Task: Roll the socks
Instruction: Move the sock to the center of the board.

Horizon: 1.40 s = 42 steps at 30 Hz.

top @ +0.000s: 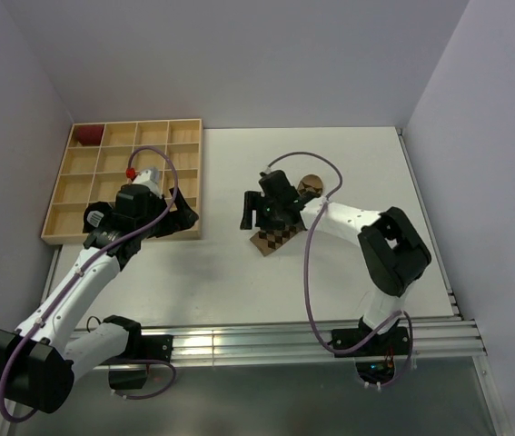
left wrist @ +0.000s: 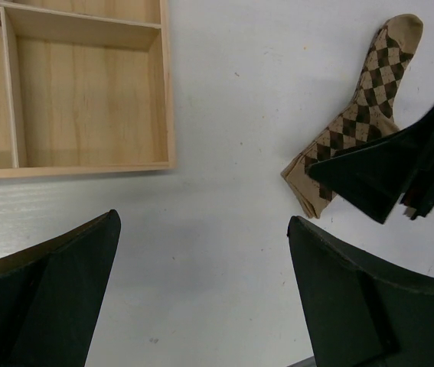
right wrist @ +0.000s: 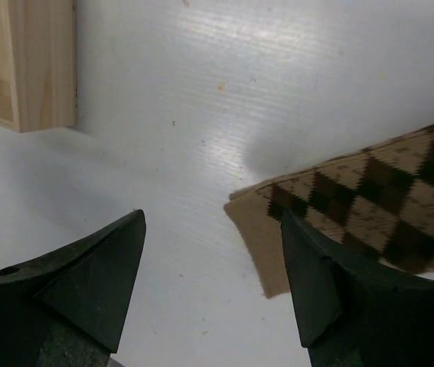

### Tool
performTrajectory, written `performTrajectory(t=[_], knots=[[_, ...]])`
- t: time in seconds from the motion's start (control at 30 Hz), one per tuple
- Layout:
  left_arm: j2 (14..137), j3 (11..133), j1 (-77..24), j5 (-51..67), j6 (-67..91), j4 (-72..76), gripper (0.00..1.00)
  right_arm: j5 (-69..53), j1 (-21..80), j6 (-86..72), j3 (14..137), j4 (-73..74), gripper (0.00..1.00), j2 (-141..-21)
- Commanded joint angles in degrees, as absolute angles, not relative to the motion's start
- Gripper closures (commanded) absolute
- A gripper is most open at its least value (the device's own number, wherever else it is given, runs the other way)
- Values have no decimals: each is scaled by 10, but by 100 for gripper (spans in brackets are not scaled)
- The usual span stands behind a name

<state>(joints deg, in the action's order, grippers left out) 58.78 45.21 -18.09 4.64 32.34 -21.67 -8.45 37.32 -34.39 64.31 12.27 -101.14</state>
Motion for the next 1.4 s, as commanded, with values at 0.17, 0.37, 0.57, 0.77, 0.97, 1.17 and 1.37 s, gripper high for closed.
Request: performTrajectory(t=[0.17, 0.37, 0.57, 0.77, 0.97, 1.17, 1.37], knots=[[611, 459, -187, 32, 353, -196, 4, -6, 371, -182, 582, 133, 32, -891], [635, 454, -210, 4, 395, -177, 4, 55, 429, -108, 532, 126, 34, -855], [662, 454, -235, -16, 445, -150, 4, 101, 469, -81, 532, 127, 35, -882], [677, 455, -251, -30, 456, -143, 5, 128, 490, -68, 541, 124, 42, -925], [692, 454, -258, -27, 462, -137, 5, 141, 509, -58, 542, 111, 43, -953], [702, 455, -265, -28, 466, -132, 7, 147, 517, -52, 547, 107, 47, -971], [715, 455, -275, -27, 469, -125, 7, 141, 518, -54, 558, 116, 47, -994]])
